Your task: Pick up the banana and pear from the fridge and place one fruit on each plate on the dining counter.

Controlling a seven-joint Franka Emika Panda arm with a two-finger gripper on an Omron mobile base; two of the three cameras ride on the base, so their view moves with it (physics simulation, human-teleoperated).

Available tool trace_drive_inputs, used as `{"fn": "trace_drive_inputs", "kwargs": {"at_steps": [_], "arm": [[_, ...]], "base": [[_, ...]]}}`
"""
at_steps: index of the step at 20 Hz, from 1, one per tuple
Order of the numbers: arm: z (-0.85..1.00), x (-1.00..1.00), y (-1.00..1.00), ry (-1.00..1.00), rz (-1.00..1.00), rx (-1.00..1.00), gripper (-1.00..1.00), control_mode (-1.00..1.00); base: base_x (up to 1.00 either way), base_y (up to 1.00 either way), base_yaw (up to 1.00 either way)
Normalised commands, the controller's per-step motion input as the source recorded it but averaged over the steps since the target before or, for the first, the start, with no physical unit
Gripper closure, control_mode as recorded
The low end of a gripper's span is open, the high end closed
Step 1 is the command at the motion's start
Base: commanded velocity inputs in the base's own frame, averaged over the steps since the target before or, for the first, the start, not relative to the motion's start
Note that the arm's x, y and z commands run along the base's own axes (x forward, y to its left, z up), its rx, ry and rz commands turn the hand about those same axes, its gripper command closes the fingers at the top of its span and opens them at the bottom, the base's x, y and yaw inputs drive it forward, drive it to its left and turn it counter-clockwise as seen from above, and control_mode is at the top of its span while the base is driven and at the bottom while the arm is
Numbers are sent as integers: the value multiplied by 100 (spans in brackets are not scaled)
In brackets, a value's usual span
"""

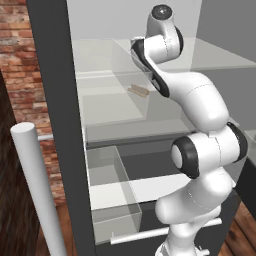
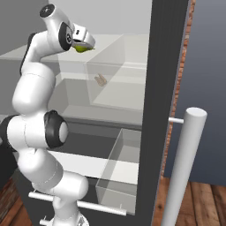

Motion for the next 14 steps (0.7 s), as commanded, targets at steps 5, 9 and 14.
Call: {"fn": "trace_drive_inputs", "kwargs": {"at_steps": [5, 9, 14], "arm": [[-54, 25, 0, 4, -7, -2, 100, -100], [-36, 2, 0, 0, -5, 0, 100, -100], [-18, -69, -12, -22, 1, 9, 100, -100]], "base": [[0, 0, 0], [0, 0, 0], [0, 0, 0]]}}
